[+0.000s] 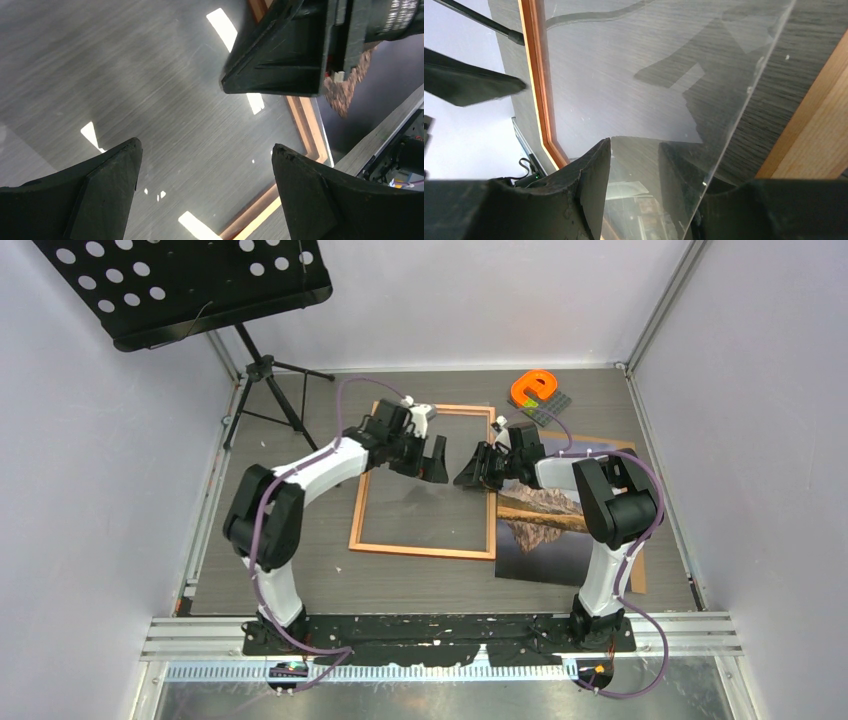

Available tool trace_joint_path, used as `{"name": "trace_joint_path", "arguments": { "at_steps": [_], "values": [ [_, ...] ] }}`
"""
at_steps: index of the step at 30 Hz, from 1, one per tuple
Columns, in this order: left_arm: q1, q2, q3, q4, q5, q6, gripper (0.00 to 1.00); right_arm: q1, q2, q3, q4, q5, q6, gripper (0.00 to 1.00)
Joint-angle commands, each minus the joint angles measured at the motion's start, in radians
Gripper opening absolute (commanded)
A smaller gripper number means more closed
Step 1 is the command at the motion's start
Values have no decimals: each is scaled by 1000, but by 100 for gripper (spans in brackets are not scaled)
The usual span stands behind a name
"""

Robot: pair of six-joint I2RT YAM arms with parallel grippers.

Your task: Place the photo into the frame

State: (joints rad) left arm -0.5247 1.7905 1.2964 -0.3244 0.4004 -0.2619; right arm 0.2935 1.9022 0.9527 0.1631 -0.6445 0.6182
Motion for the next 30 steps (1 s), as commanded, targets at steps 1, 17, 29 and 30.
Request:
{"name": "trace_joint_path", "arguments": {
  "at_steps": [1,17,29,30],
  "values": [
    [-34,80,60,66,7,-74,100,8,-29,34,22,-4,-19,47],
    [-63,184,94,155,34,-154,100,8,-26,29,27,-5,-16,47],
    [-73,224,99,165,51,-179,100,9,-25,27,31,-10,-13,48],
    [-72,225,96,166,51,-179,100,9,-28,27,30,-10,-14,48]
  ]
}}
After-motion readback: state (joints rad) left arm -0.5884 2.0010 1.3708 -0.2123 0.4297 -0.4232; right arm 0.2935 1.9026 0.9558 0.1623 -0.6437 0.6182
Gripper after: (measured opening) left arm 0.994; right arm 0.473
